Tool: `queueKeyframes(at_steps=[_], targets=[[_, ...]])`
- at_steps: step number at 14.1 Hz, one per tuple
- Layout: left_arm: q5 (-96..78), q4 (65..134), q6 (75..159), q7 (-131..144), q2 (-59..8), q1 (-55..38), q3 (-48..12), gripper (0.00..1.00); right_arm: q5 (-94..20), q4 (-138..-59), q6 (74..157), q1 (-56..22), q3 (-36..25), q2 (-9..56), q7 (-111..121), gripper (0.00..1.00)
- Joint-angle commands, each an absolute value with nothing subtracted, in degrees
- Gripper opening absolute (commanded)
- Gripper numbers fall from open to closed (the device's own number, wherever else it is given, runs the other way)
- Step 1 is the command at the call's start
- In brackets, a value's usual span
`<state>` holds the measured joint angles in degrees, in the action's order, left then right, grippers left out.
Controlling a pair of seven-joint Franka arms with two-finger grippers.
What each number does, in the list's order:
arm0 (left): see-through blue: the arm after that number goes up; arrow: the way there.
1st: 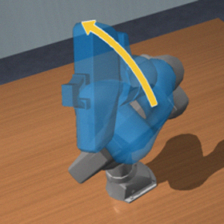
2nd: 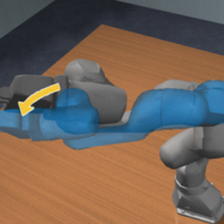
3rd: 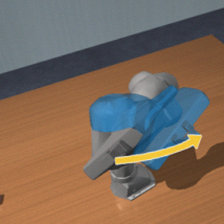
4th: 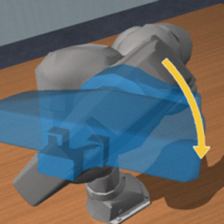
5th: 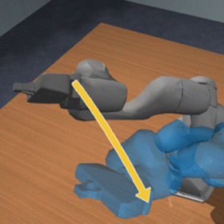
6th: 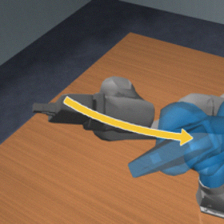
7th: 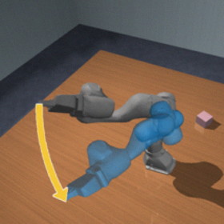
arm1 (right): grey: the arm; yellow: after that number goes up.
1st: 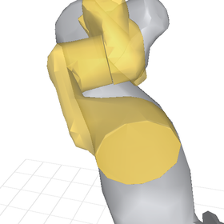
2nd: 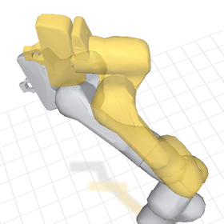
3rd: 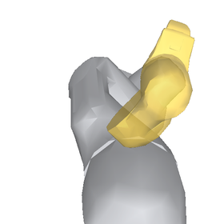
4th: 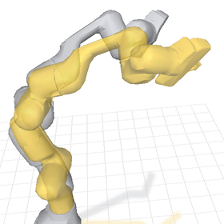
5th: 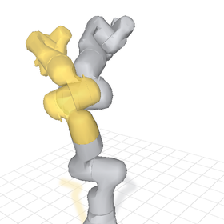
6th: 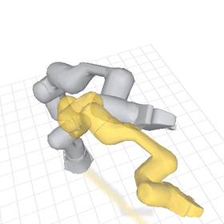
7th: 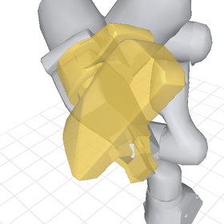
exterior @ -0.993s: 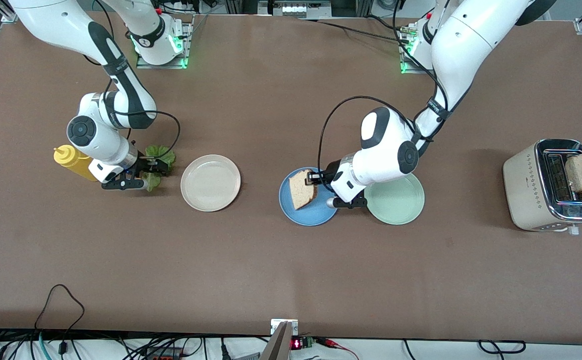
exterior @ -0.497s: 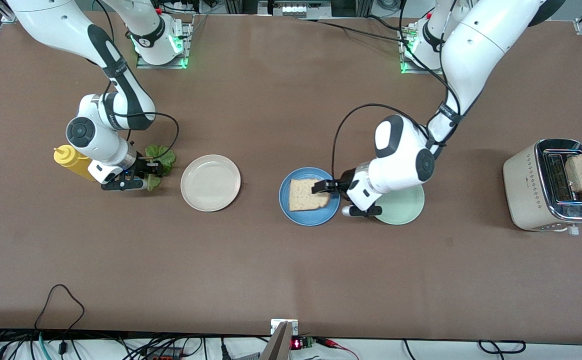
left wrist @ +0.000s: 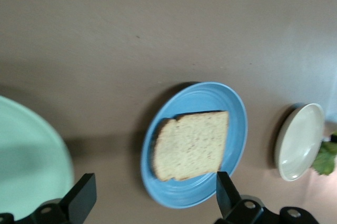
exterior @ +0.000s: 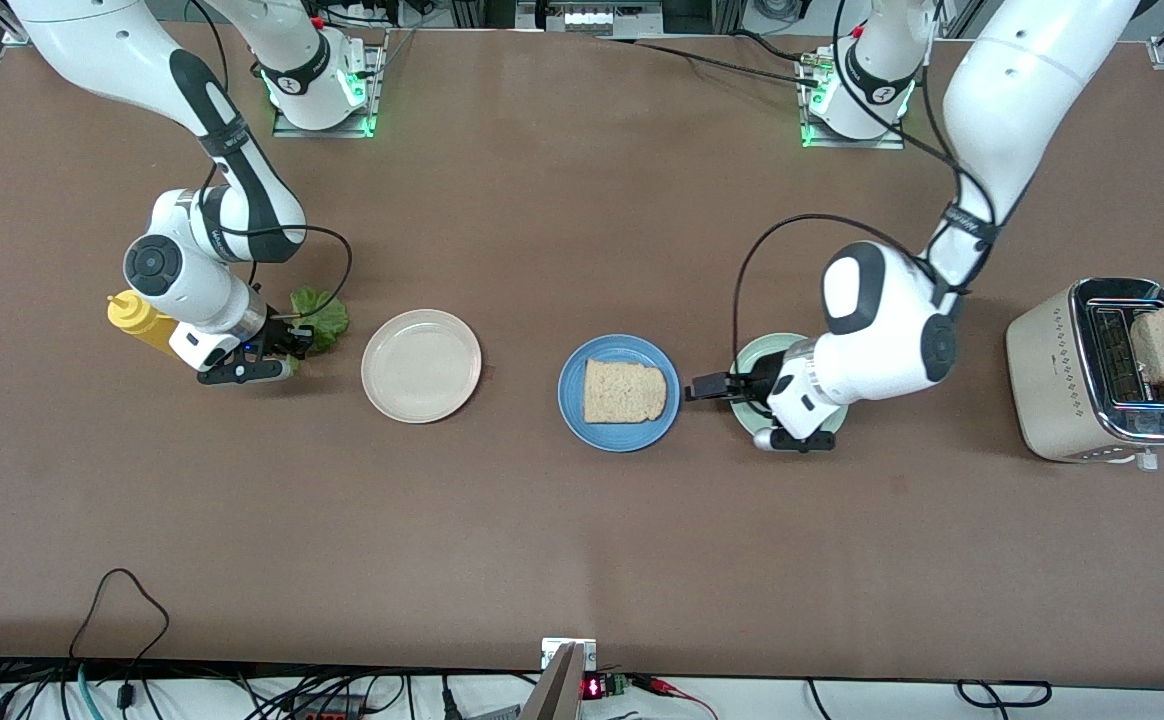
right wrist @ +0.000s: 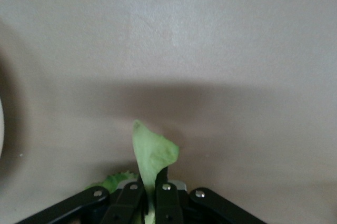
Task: Make sandwich in blue plate with both arms
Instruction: 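Release the bread on the blue plate and withdraw the left gripper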
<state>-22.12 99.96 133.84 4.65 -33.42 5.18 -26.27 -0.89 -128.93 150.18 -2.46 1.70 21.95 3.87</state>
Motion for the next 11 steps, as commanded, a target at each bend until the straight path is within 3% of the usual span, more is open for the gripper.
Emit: queueKeyframes(at_steps=[1,3,7,9,11], targets=[[-13.2,99.0,124.8,4.2,-26.6,5.7,-21.8,1.00,-1.6,-126.9,146.4,-2.2,1.9,20.5,5.1,0.00],[-5.7,95.7,118.6,4.0,-24.2,6.8,-20.3,1.00,-1.8,-123.2,139.2,-2.3,2.1,19.3,3.9,0.00],[1.0,82.9,105.0,3.9,-23.6,11.6,-19.9,1.00,-3.2,-113.1,124.4,-4.8,2.3,18.8,-5.0,0.00],[0.7,81.8,103.5,3.9,-20.7,7.9,-12.2,1.00,-8.3,-108.4,118.2,-8.0,2.3,19.1,-11.4,0.00],[0.5,81.8,100.7,3.4,-17.5,2.8,-3.9,1.00,-11.0,-106.0,116.9,-11.7,2.3,19.5,-20.0,0.00]])
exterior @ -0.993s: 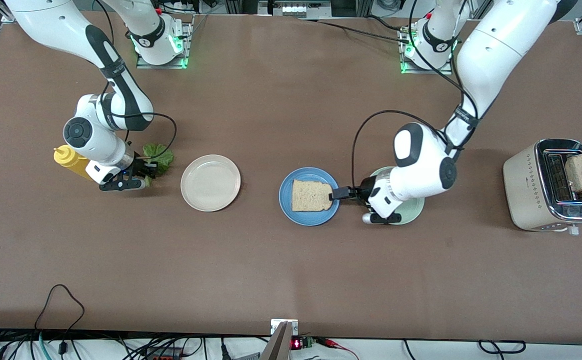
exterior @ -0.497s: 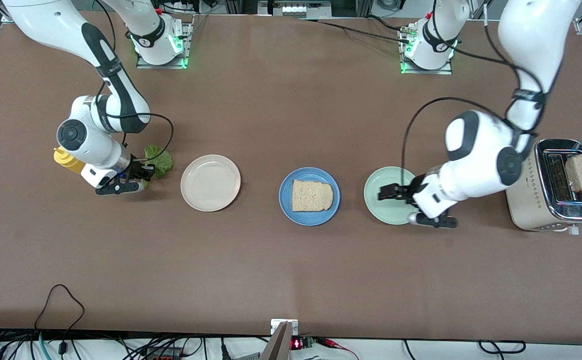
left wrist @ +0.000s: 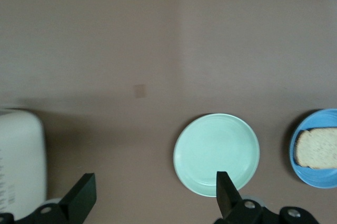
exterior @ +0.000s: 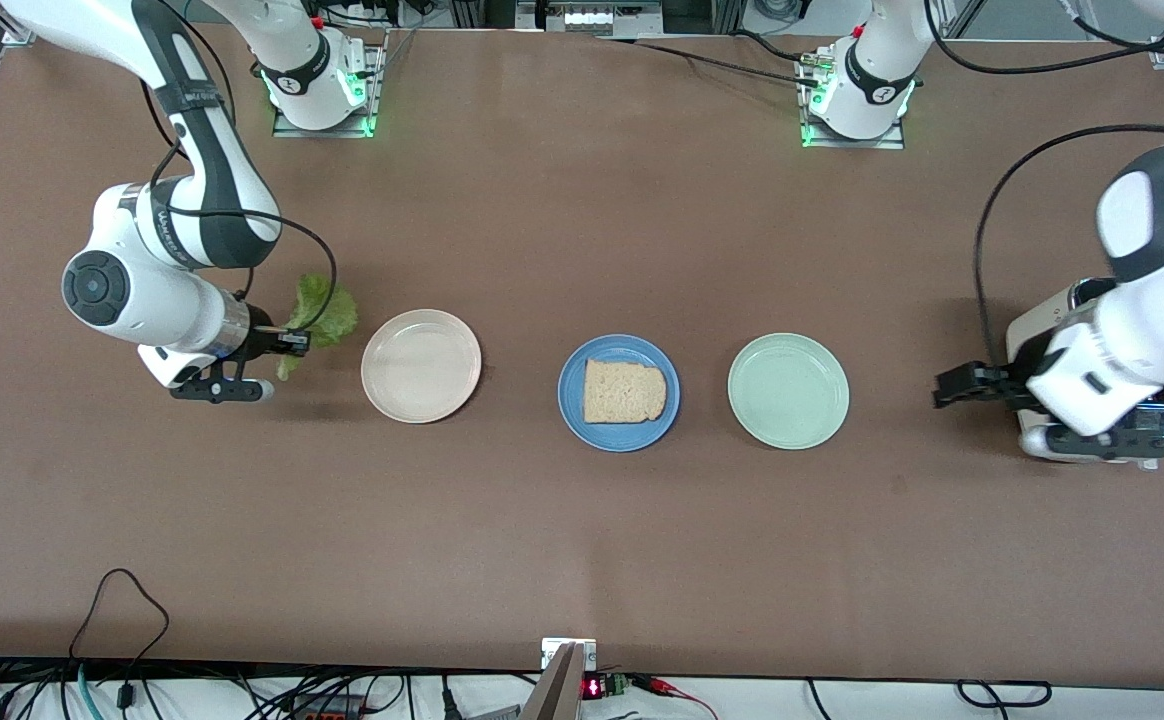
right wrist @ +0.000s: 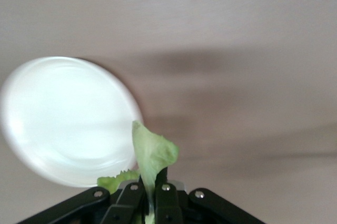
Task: Make sandwich in blue plate with both arms
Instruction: 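Carry the lettuce with the right gripper and lay it on the bread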
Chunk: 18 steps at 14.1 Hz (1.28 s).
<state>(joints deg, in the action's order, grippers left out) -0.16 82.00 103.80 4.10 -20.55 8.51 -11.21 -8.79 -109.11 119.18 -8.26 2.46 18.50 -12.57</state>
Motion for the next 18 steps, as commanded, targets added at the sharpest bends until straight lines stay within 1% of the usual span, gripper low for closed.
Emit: queueKeyframes(at_steps=[1,3,5,7,9,11,16,18], targets=[[0.6,82.0,99.8,3.3,-16.4,1.3,-1.3,1.00,-11.0,-105.2,116.9,-13.7,2.3,19.7,-24.7,0.00],[0.7,83.5,99.0,2.2,-13.6,1.3,-0.2,1.00,-11.1,-103.0,117.4,-18.4,2.3,20.7,-36.7,0.00],[0.6,83.7,95.5,2.2,-11.7,1.8,-0.4,1.00,-12.6,-97.8,117.3,-22.9,2.3,24.5,-48.3,0.00],[0.6,84.8,95.2,2.5,-10.0,1.8,-0.7,1.00,-17.8,-93.4,117.7,-26.2,2.3,28.5,-57.4,0.00],[0.6,87.5,95.3,2.5,-7.8,1.9,-0.8,1.00,-20.9,-88.7,119.2,-29.3,2.2,32.5,-65.4,0.00],[0.6,90.9,96.0,2.6,-5.6,1.8,-0.8,1.00,-21.2,-85.6,123.5,-31.5,2.2,35.9,-72.7,0.00],[0.7,94.9,96.7,2.7,-2.1,1.9,-0.8,1.00,-21.6,-84.1,138.4,-35.2,2.3,41.3,-80.3,0.01],[0.7,94.7,96.2,2.7,-2.0,1.9,-0.8,1.00,-21.9,-81.3,139.3,-36.5,2.3,43.9,-82.2,0.02]])
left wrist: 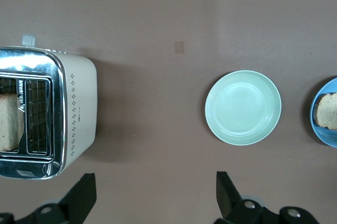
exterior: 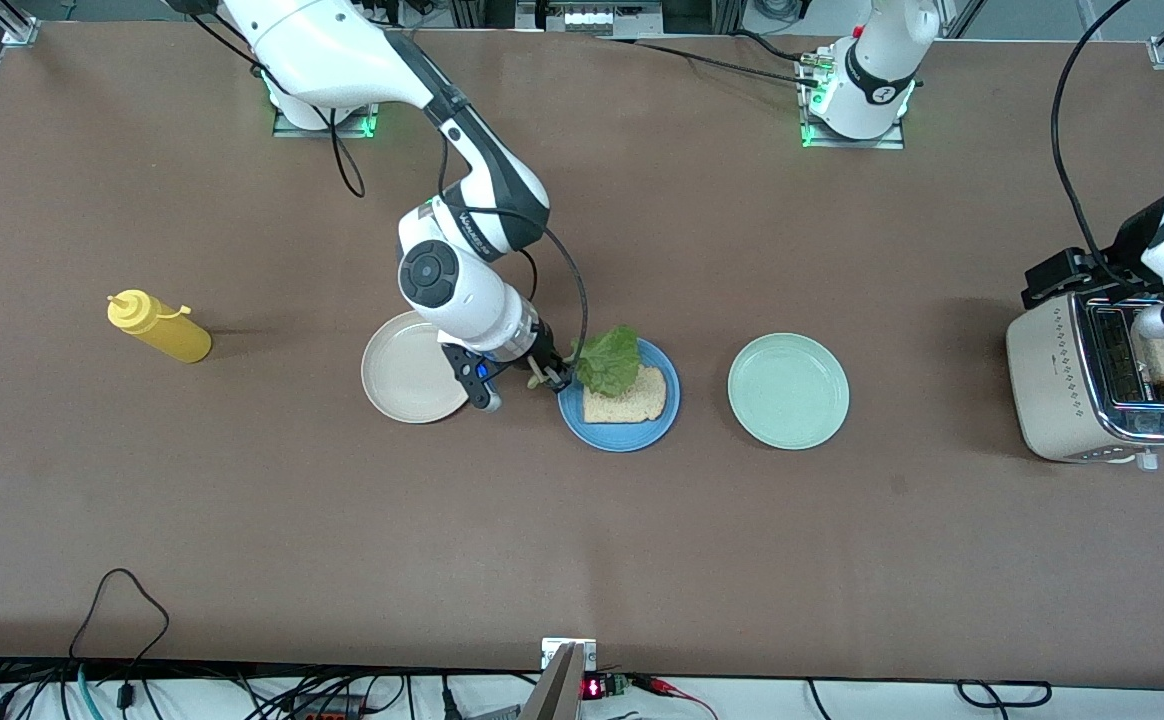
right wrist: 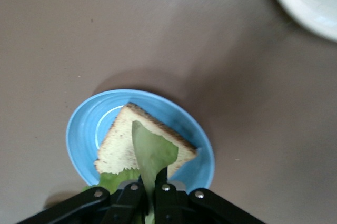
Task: Make sandwich in blue plate with both arms
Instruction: 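Carry the lettuce with the right gripper and lay it on the bread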
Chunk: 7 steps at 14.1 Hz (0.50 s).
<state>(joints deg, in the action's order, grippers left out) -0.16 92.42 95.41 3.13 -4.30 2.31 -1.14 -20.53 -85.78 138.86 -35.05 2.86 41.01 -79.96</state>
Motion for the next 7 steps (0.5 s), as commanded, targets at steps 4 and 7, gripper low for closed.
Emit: queueKeyframes(at_steps=[4,7], targets=[[0.7,94.6,96.1,2.5,-2.2,1.9,-0.4,1.00,-21.8,-77.3,140.0,-38.5,2.2,48.0,-84.6,0.04],[0.6,94.6,95.7,2.1,-2.1,1.9,-0.6,1.00,-22.0,-77.2,141.9,-38.8,2.3,49.0,-84.8,0.10]])
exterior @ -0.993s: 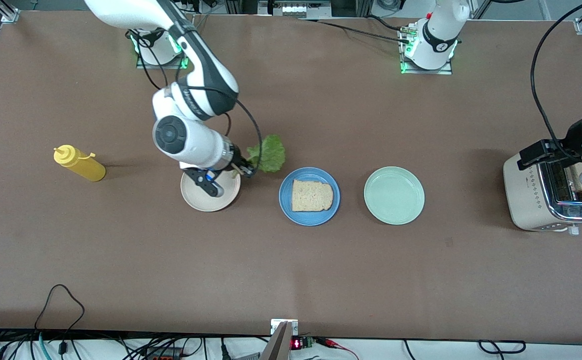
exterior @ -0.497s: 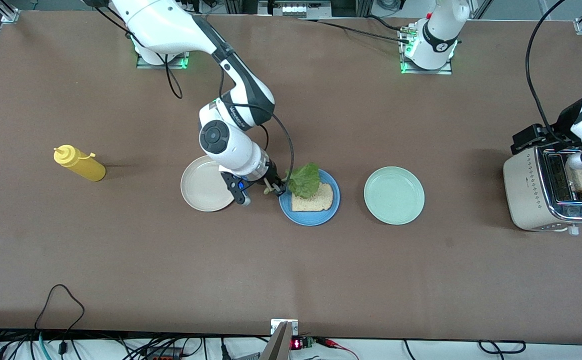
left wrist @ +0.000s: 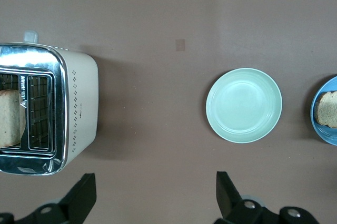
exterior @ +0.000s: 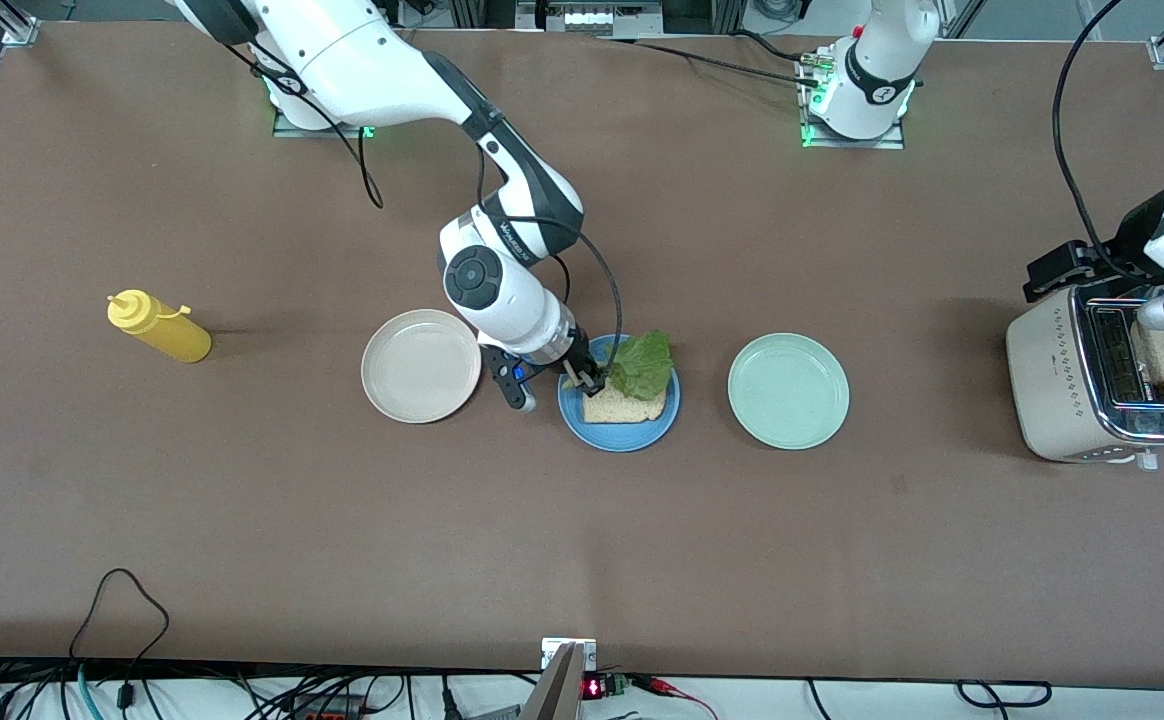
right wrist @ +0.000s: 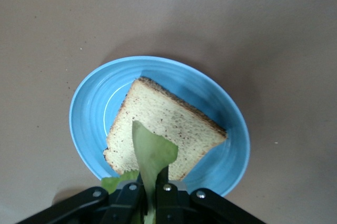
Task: Make sandwich in blue plate with both arms
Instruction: 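Carry the lettuce with the right gripper and lay it on the bread, then withdraw the open right gripper back beside the mustard bottle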
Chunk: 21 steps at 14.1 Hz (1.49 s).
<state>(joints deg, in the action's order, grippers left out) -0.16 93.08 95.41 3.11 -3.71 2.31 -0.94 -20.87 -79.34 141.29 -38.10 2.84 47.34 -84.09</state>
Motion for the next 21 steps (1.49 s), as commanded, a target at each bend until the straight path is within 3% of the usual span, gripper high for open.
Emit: queueKeyframes(at_steps=[1,3,4,6,8,10,14,19,21], targets=[[0.6,94.6,95.4,2.1,-2.1,1.9,-0.6,1.00,-22.0,-77.1,142.0,-39.0,2.3,49.1,-84.8,0.10],[0.6,94.7,95.4,2.1,-2.1,2.2,-0.4,1.00,-21.9,-75.5,142.0,-38.9,2.3,50.0,-87.1,0.19],[0.6,94.9,95.4,2.0,-2.1,2.4,-0.4,1.00,-21.9,-74.9,142.1,-39.0,2.3,50.6,-87.8,0.35],[0.6,94.7,95.4,2.1,-2.2,2.7,-0.4,1.00,-21.9,-74.7,142.1,-39.0,2.3,51.0,-88.2,0.77],[0.6,94.7,95.4,2.1,-2.2,2.7,-0.6,1.00,-21.9,-74.8,141.9,-39.0,2.3,50.9,-88.0,0.93],[0.6,94.7,95.4,2.1,-2.2,2.7,-0.6,1.00,-21.8,-74.8,141.5,-38.8,2.2,50.7,-87.7,1.00],[0.6,94.5,95.5,2.3,-2.3,2.7,-0.8,1.00,-20.8,-75.6,137.4,-38.1,1.8,48.4,-80.5,1.00],[0.6,94.4,95.8,2.6,-2.2,2.7,-0.8,1.00,-20.8,-77.2,119.6,-32.0,1.5,40.1,-65.3,1.00],[0.6,94.3,95.5,2.5,-2.1,2.7,-0.9,1.00,-20.7,-80.2,116.3,-29.3,1.5,36.0,-58.5,1.00]])
